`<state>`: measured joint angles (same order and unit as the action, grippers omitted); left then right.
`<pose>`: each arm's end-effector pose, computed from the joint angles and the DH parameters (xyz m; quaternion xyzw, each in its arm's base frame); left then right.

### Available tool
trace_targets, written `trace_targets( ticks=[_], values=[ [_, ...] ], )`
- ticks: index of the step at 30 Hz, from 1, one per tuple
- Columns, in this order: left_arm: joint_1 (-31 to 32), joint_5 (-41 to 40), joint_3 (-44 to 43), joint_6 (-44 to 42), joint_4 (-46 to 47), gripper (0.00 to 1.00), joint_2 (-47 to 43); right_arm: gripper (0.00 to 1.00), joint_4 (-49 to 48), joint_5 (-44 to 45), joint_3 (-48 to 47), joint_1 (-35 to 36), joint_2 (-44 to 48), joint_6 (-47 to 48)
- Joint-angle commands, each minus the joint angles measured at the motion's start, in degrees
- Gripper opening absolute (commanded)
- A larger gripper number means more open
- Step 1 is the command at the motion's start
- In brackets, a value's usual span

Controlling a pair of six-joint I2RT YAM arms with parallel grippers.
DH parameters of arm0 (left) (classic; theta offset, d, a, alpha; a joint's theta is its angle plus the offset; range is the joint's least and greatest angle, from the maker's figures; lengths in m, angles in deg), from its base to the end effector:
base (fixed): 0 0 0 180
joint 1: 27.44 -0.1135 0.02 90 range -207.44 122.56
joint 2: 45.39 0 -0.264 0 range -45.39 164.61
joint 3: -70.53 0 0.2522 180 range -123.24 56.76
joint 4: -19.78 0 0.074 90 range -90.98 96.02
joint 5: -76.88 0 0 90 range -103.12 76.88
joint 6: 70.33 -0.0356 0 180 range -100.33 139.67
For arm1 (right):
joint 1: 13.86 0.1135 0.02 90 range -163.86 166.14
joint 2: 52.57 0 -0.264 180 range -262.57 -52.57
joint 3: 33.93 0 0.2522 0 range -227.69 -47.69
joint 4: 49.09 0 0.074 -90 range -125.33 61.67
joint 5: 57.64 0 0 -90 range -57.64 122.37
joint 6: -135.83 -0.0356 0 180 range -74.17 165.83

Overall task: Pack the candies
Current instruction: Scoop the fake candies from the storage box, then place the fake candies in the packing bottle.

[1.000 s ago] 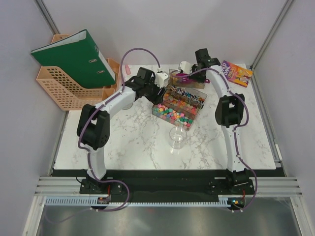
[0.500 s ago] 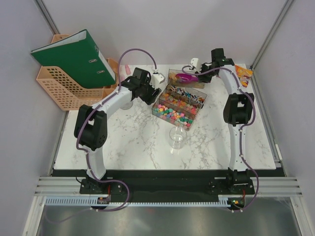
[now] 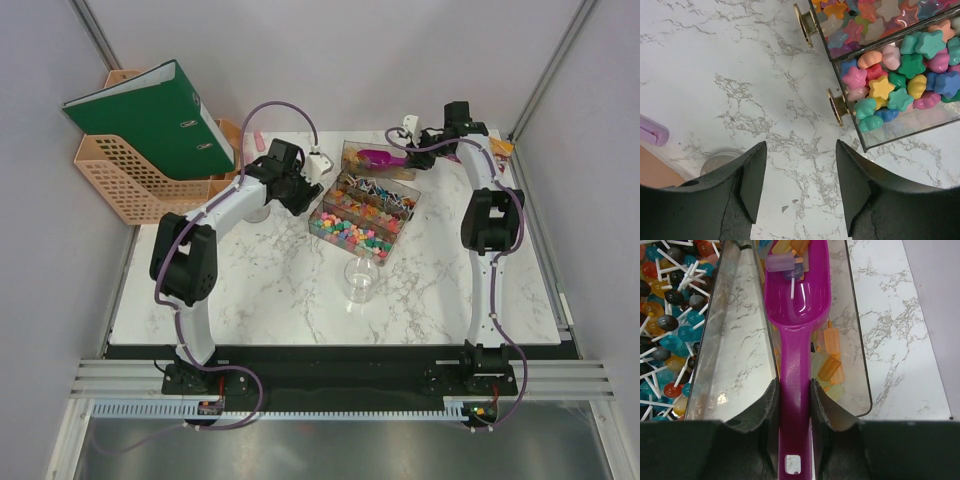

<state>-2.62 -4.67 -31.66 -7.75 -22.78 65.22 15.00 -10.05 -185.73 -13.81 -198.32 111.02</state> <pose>0.3891 -0.1857 0.2388 0.4359 0.8332 -0.0619 0.3346 0.5421 0.0245 0.2036 -0.5670 0.7012 0.1549 0.4035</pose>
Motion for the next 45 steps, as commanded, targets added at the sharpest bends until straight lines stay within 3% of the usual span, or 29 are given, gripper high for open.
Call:
trace_targets(
  ticks=[1,11,14,20,24,32,45],
  values=[
    [-0.3,-0.8,-1.0,-3.3,-0.6,0.64,-1.4,0.0,3.5,-4.4,2.0,-1.5,-0.5,-2.0],
    [-0.3,0.3,-3.3,-3.2,-0.6,0.63,0.3,0.0,-7.0,1.8,6.5,-1.9,5.3,-5.8],
    [-0.3,0.7,-3.6,-3.2,-0.6,0.63,0.7,0.0,-7.3,4.3,7.3,-1.6,6.5,-1.8],
    [-0.3,2.4,-4.4,-2.2,-1.0,0.63,1.1,0.0,-14.5,16.2,19.8,1.7,13.5,9.8],
    [-0.2,3.0,-5.8,-1.5,-1.0,0.63,1.7,0.0,-18.1,20.1,21.7,2.9,14.3,10.8],
    [0.1,4.0,-6.1,-1.1,-1.3,0.62,1.9,0.0,-9.3,9.7,4.5,1.1,6.8,2.3],
    [0.1,3.6,-4.9,-1.2,-1.8,0.62,1.6,0.0,-3.4,-0.3,3.7,-2.1,5.2,-2.8]
  ],
)
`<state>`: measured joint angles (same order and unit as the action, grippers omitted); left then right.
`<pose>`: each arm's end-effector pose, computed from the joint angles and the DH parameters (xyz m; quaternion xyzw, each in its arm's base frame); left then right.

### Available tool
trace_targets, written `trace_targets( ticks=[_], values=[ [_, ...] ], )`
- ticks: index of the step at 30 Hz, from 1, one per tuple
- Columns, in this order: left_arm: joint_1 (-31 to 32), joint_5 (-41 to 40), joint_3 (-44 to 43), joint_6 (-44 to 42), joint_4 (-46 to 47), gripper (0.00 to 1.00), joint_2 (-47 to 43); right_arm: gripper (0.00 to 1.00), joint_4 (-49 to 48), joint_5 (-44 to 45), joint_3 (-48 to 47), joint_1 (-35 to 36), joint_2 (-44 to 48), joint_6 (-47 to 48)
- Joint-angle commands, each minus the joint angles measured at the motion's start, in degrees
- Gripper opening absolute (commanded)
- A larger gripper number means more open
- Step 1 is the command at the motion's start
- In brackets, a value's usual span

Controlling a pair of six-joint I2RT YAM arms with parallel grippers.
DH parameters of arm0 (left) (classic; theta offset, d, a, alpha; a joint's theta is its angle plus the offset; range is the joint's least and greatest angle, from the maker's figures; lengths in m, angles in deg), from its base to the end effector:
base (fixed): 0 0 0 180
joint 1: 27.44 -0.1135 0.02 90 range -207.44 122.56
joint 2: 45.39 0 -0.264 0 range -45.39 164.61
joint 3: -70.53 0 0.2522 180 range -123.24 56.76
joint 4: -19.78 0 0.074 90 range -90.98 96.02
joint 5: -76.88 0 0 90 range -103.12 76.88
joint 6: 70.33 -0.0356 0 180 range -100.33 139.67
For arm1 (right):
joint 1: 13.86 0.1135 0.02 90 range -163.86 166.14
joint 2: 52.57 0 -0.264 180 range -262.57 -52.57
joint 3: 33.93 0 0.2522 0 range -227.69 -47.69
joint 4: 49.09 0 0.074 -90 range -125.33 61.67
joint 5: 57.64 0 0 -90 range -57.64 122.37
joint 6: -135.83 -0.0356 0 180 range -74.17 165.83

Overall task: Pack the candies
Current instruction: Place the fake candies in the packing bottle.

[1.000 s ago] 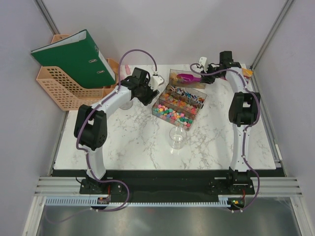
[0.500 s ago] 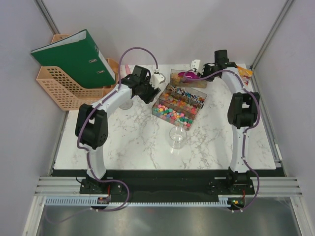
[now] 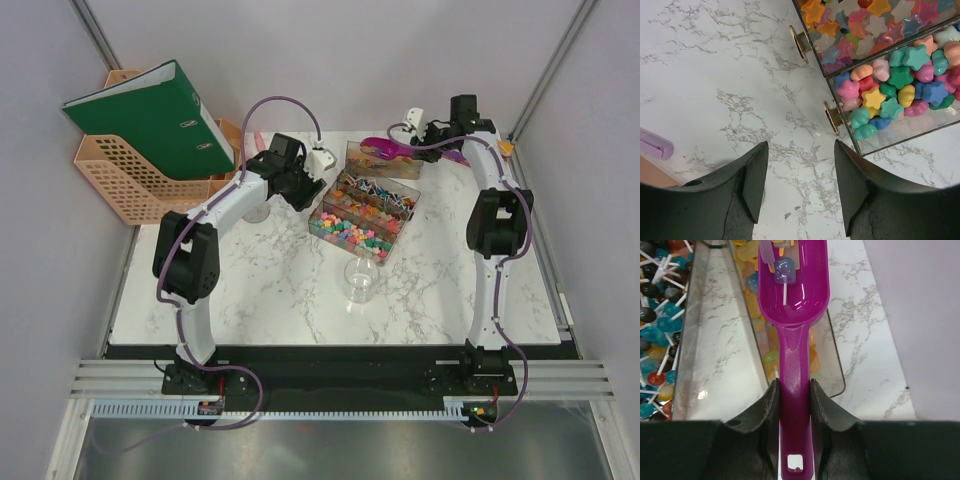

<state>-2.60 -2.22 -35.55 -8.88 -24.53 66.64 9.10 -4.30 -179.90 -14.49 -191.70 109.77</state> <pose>0.3960 -0.1907 0.2483 0.4494 0.8219 -0.0783 0.3411 0.5343 0.0154 0.2362 -0.5587 0.7079 0.0831 0.4241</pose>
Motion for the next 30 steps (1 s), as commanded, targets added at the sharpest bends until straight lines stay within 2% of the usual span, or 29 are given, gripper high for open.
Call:
trace_targets(
  ticks=[1,4,7,11,15,17,18,19,25,30],
  values=[
    [0.1,1.1,-1.0,-0.2,0.0,0.62,0.3,0.0,2.9,-9.3,-2.0,-1.7,-1.5,-2.8],
    [0.1,-0.4,-0.7,0.0,-0.6,0.62,0.0,0.0,4.3,-15.1,-1.9,-3.2,-0.5,-4.5],
    [0.0,-4.3,-1.0,0.5,-1.6,0.64,-1.5,0.0,5.0,-16.9,0.7,-3.5,4.3,-5.0],
    [-1.2,-7.4,-2.4,1.0,-2.1,0.7,-3.7,0.0,5.7,-19.8,12.0,-3.2,13.8,-2.7],
    [-5.6,-4.0,-2.6,5.5,-2.9,0.75,-4.0,0.0,5.7,-19.9,22.7,-2.6,23.4,-2.3],
    [-7.1,-2.1,-3.7,9.5,-4.9,0.76,-4.0,0.0,7.1,-17.4,31.5,-2.4,32.5,-0.6],
    [-7.3,-1.7,-4.0,10.3,-5.5,0.76,-4.0,0.0,7.1,-16.6,31.6,-2.5,32.5,0.1],
    [-7.3,-1.5,-4.1,10.7,-5.7,0.77,-4.6,0.0,10.0,-15.6,33.0,-2.5,36.4,1.1],
    [-7.3,-0.8,-3.4,14.8,-5.1,0.77,-7.4,0.0,30.8,-8.3,35.6,-2.4,46.6,11.8],
    [-6.8,-1.0,-1.2,13.5,-5.1,0.74,-9.4,0.0,37.7,-2.4,40.4,-0.4,53.8,13.3]
  ],
)
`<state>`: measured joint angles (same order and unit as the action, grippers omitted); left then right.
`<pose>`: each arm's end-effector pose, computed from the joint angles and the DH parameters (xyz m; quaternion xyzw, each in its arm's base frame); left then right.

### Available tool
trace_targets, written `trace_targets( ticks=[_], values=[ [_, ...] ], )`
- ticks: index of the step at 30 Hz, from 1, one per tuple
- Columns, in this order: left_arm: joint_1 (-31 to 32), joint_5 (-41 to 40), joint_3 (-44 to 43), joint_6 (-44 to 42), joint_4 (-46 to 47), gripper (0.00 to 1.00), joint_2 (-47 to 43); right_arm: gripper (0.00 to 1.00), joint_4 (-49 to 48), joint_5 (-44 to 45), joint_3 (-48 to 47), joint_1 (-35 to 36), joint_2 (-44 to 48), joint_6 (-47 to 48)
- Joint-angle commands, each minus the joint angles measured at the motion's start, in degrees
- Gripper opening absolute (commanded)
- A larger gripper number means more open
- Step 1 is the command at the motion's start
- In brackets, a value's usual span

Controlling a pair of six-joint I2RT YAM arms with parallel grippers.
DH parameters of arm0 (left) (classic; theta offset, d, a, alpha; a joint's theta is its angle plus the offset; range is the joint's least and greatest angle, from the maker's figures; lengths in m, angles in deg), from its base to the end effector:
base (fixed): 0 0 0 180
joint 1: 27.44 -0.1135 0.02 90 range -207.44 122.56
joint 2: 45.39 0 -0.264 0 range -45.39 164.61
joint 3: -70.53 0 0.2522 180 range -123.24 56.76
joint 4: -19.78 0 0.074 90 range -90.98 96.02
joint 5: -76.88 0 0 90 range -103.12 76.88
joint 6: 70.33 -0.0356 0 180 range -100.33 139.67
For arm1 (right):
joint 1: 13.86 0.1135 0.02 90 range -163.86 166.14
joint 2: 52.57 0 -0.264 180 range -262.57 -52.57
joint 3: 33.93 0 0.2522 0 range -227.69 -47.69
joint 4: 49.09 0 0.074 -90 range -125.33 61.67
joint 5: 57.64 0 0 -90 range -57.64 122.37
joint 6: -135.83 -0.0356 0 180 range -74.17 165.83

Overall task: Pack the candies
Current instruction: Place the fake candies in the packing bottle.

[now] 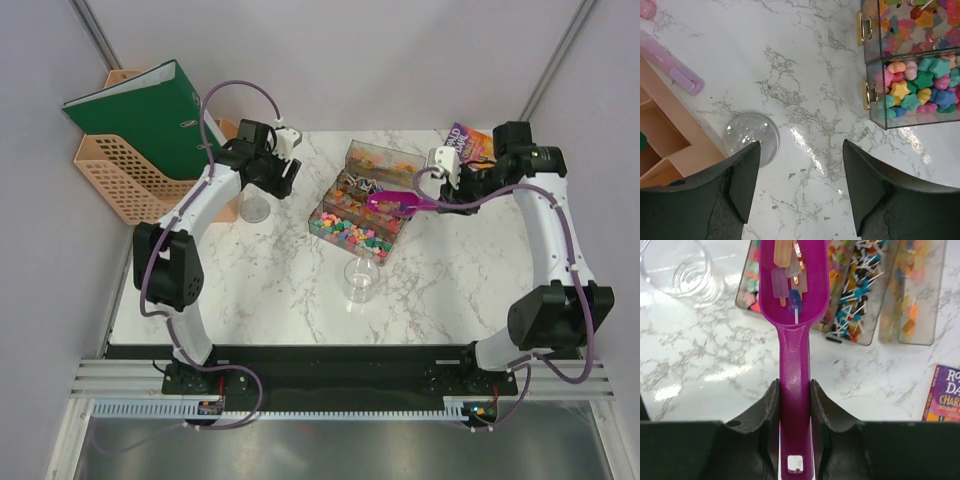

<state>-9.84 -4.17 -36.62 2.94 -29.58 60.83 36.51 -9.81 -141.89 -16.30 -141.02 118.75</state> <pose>0.3971 -0.1318 0.2894 0.3015 0.8824 -0.0756 0.3532 0.2920 0.0115 0.3699 -0.5876 0.7025 0.1604 0.3681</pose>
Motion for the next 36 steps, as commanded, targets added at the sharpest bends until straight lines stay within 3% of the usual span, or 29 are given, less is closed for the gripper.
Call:
trace_targets(
  ticks=[1,13,29,36],
  values=[
    [0.5,0.3,0.3,1.4,-0.1,0.73,-3.8,0.0,11.6,4.3,4.2,1.9,5.3,4.6],
    [0.5,-4.1,7.6,0.5,1.6,0.73,-9.4,0.0,11.6,12.4,12.1,13.7,12.8,-0.8],
    [0.7,-14.0,9.8,2.8,5.2,0.75,-12.3,0.0,11.7,28.9,7.6,24.9,11.6,-8.3],
    [0.9,-11.6,10.0,3.7,4.3,0.77,-14.7,0.0,11.8,34.6,5.6,31.0,10.2,-11.0]
  ],
)
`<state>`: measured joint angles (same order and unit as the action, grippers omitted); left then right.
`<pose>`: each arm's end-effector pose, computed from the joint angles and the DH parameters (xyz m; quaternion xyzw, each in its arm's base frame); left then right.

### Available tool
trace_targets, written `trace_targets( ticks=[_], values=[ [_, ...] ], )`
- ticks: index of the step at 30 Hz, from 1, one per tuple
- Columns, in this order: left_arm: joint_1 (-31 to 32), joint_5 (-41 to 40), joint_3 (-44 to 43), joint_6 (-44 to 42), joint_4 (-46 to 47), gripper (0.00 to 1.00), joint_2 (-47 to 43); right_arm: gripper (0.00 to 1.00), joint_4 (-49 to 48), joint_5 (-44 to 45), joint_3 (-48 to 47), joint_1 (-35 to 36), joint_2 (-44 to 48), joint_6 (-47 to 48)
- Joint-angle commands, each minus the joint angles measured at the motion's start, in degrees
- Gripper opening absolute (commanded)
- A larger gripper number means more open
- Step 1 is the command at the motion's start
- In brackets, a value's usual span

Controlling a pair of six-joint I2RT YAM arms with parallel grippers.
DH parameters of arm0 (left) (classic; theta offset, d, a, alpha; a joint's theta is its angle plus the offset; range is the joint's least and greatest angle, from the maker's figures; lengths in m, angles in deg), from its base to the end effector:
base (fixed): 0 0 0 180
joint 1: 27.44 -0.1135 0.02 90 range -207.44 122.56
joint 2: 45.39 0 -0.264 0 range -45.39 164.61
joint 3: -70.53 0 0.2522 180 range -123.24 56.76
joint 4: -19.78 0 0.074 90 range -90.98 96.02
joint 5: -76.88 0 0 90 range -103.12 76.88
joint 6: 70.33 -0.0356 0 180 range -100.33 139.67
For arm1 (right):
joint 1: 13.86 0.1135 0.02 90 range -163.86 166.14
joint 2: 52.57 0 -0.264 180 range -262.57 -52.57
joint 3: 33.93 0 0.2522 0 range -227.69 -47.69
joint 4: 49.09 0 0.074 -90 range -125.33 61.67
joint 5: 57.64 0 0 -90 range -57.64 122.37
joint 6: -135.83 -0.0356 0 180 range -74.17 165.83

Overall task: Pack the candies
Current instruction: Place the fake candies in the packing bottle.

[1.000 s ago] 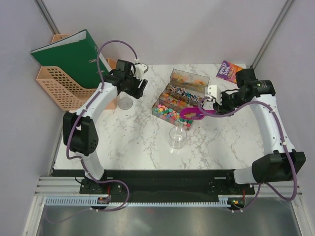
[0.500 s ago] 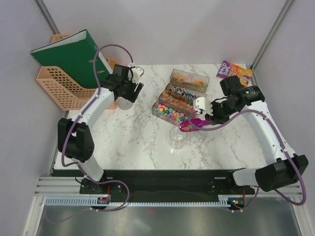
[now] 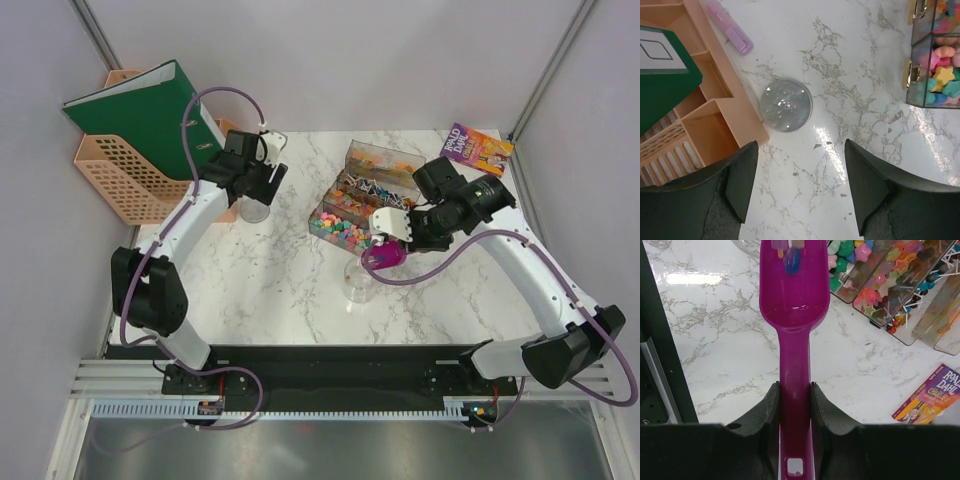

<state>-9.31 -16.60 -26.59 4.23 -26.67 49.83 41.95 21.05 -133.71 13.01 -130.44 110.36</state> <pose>0.3562 -0.1144 0.3079 0.2550 0.8861 0.0189 0.3867 0.2085 0.1135 0.3640 -0.7129 0.6707 0.0335 0.2019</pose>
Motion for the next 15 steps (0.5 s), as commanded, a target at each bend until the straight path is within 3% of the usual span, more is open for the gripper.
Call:
trace_targets(
  ticks=[1,9,15],
  values=[
    [0.4,2.8,0.0,2.8,1.1,0.77,-4.1,0.0,6.3,4.1,-2.6,3.0,-0.4,-3.1],
    [0.8,15.3,1.5,5.3,-3.1,0.74,-5.6,0.0,6.3,7.6,-2.8,6.1,-0.8,-5.0],
    [0.8,38.1,2.5,12.0,-4.3,0.73,-5.4,0.0,-0.9,4.0,-6.6,5.8,1.2,-10.0]
  ],
)
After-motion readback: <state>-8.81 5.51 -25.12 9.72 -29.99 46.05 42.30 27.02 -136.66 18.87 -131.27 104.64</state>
